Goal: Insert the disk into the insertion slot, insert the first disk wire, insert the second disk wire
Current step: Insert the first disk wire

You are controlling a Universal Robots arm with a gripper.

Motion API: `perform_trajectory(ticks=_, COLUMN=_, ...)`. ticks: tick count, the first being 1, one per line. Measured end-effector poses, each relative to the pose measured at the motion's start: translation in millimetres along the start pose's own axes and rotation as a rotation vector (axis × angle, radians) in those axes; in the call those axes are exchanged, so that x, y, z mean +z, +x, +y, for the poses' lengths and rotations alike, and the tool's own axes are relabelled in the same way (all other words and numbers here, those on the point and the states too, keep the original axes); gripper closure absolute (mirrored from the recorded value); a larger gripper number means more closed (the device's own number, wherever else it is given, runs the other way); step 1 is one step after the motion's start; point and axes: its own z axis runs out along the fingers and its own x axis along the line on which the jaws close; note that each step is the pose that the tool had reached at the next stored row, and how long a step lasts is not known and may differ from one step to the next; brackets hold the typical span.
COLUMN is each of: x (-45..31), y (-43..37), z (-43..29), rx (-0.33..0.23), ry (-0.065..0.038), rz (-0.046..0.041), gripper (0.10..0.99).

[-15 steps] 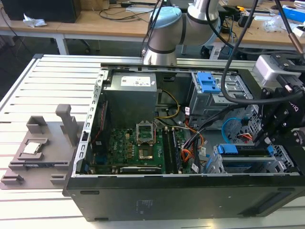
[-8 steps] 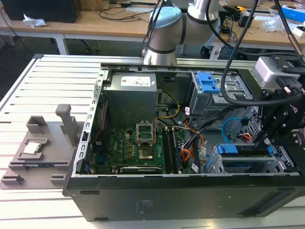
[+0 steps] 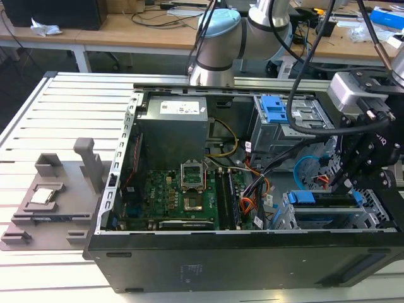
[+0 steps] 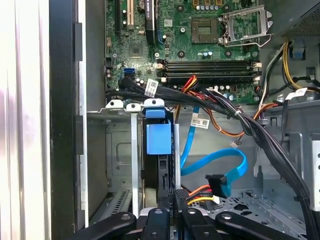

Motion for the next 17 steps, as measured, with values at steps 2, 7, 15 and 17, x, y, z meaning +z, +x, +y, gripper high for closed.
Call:
perform_trajectory(ticks=2, x=0.3, y=0.4, z=0.0, rx=0.0, ry=0.0, rz=-0.0001, gripper=0.925)
perform_trajectory(ticks=7, x=3.0, y=1.3, z=-0.2, rx=0.0, ry=0.0, rz=0.0, gripper=0.925)
perform_trajectory(ticks=15, x=8.1, y=2.3, z=-4.1, rx=0.0, ry=0.0, rz=0.0003, gripper=0.925)
perform_trajectory(ticks=17, x=8.8, y=2.3, z=-4.1, rx=0.0, ry=0.0, rz=0.0004, gripper=0.925)
